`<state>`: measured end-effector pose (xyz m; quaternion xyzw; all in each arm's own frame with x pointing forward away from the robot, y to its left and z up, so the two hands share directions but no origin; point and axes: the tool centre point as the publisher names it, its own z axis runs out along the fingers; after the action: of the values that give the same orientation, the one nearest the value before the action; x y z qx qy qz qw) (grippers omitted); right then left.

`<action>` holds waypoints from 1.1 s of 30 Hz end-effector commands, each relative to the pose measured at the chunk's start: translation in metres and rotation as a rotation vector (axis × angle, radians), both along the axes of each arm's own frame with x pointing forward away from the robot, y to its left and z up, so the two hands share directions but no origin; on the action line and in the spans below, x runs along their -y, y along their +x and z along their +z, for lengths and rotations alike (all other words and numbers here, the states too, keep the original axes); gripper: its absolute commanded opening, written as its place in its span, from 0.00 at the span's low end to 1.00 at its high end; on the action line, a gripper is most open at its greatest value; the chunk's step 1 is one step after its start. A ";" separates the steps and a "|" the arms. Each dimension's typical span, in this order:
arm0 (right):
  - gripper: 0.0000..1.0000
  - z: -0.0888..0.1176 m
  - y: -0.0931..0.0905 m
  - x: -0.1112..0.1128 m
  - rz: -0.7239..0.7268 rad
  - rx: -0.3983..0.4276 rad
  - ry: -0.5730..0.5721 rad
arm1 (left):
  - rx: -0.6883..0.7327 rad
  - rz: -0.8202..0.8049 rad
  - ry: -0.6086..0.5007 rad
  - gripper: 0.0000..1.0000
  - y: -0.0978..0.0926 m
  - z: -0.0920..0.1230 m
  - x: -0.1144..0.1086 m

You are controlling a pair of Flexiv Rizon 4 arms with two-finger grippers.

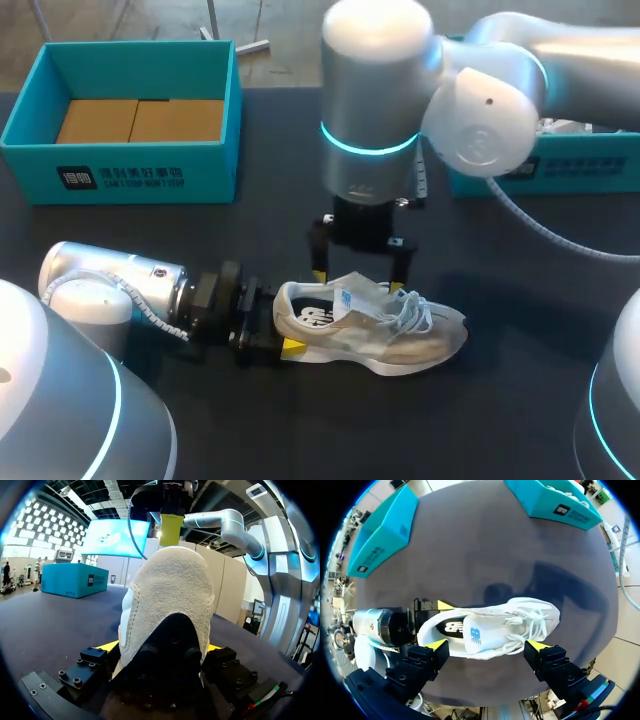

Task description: Take the shoe out of the shoebox, open the shoe tongue, remove and reinsert the insole, then place the shoe into the shoebox

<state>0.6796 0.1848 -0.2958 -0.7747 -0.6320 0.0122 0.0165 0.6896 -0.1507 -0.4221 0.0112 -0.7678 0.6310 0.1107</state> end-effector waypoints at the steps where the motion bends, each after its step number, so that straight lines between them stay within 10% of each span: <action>1: 1.00 -0.013 -0.005 -0.034 -0.118 0.034 -0.147 | -0.001 0.002 0.000 0.00 0.001 -0.004 -0.002; 33: 1.00 -0.038 -0.002 -0.015 -0.181 0.088 -0.321 | -0.001 0.002 0.000 0.00 0.001 -0.004 -0.002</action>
<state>0.6823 0.1953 -0.3317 -0.7158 -0.6918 0.0633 -0.0710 0.6896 -0.1507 -0.4221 0.0112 -0.7677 0.6310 0.1107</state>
